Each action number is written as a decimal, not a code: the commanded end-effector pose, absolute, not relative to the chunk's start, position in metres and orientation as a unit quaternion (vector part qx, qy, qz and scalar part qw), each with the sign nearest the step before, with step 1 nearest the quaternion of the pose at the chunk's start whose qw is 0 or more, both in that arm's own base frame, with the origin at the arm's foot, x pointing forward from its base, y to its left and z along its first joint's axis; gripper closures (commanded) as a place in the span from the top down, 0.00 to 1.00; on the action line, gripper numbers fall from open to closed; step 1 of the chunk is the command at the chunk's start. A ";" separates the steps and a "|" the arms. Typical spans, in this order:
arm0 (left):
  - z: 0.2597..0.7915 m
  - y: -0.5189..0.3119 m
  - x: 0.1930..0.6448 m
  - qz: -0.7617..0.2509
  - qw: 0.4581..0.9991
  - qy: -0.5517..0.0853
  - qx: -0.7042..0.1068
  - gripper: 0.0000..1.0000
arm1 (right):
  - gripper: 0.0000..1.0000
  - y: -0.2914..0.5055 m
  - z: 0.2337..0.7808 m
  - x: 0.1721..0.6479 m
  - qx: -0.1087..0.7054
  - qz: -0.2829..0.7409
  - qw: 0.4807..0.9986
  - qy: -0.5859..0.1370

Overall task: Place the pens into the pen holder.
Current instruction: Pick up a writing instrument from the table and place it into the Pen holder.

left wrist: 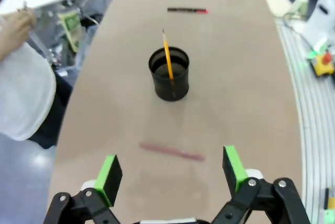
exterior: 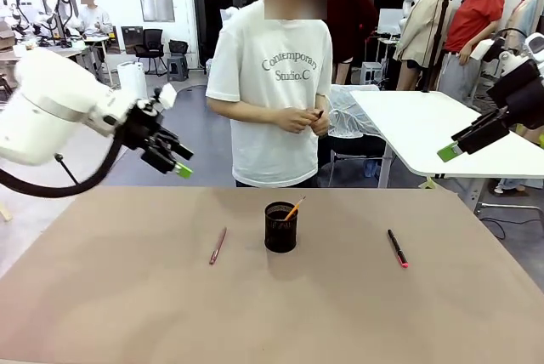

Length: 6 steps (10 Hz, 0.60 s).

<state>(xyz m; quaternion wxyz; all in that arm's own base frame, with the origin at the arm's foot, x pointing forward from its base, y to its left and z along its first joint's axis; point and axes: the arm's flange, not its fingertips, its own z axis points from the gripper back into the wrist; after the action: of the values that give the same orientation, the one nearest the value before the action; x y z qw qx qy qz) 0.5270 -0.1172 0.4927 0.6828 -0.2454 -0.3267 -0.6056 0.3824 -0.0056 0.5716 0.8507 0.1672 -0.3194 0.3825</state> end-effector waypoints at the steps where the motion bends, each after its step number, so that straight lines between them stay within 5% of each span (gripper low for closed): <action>1: 0.526 -0.091 0.520 -0.618 0.681 -0.320 -0.228 1.00 | 1.00 -0.006 0.572 0.384 0.180 0.384 0.845 -0.327; 6: 0.582 -0.032 0.502 -0.598 0.712 -0.330 -0.162 1.00 | 1.00 -0.006 0.572 0.384 0.180 0.384 0.845 -0.327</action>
<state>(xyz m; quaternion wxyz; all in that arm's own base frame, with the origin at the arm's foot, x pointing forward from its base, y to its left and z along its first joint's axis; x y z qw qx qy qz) 0.5040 -0.0357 0.5773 0.7038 -0.1671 -0.3383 -0.6019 0.3824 -0.0057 0.5717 0.8508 0.1671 -0.3194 0.3824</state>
